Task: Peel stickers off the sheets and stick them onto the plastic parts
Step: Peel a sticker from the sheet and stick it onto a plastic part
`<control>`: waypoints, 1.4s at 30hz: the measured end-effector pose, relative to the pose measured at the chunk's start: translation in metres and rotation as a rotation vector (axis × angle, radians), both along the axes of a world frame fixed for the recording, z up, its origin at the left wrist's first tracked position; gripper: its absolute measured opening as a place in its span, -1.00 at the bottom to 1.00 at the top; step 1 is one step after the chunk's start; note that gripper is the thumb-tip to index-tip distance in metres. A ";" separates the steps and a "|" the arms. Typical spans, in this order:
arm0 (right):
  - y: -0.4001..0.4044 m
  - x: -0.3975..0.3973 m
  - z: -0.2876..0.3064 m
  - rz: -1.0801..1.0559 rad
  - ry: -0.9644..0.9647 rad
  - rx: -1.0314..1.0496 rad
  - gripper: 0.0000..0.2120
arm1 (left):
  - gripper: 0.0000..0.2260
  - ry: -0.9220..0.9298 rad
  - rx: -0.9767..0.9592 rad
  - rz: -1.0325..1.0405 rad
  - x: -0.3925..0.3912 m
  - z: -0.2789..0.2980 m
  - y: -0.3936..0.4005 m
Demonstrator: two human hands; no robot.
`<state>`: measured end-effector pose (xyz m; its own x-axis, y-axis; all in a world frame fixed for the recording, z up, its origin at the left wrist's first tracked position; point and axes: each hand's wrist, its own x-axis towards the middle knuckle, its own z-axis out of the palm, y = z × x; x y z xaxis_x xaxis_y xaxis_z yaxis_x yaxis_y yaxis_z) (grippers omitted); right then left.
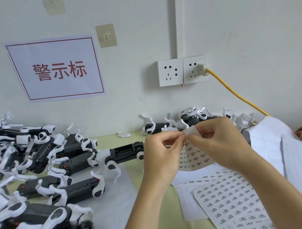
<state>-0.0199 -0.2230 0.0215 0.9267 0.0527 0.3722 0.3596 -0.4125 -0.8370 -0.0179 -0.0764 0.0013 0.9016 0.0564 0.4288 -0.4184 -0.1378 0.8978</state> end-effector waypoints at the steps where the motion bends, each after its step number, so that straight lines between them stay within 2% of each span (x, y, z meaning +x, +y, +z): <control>1: 0.000 0.000 0.000 -0.001 0.005 -0.003 -0.86 | -0.79 0.003 0.002 0.001 0.000 -0.001 0.000; 14: -0.010 -0.001 0.004 -0.076 0.073 -0.027 -0.85 | -0.85 0.030 -0.020 0.109 0.005 -0.006 -0.001; 22: -0.026 0.004 0.008 -0.469 0.219 -0.147 -0.84 | -0.82 0.145 -0.178 0.283 0.007 -0.006 0.003; 25: -0.020 0.002 0.005 -0.593 0.117 -0.292 -0.72 | -0.89 0.156 -0.211 0.326 0.007 -0.006 0.004; 26: -0.015 0.000 0.006 -0.588 0.042 -0.302 -0.73 | -0.89 0.154 -0.213 0.339 0.007 -0.006 0.004; 28: -0.001 -0.005 0.009 -0.436 -0.024 -0.173 -0.76 | -0.87 0.133 -0.197 0.367 0.007 -0.006 0.004; 30: 0.016 -0.009 0.011 -0.215 0.026 -0.046 -0.75 | -0.85 0.092 -0.144 0.395 0.005 -0.005 0.003; 32: 0.030 -0.010 0.009 -0.107 0.052 -0.023 -0.74 | -0.85 0.048 -0.085 0.413 0.004 -0.004 0.002; 42: 0.040 -0.011 0.002 0.005 0.101 0.040 -0.62 | -0.83 -0.075 0.060 0.402 0.004 -0.007 -0.002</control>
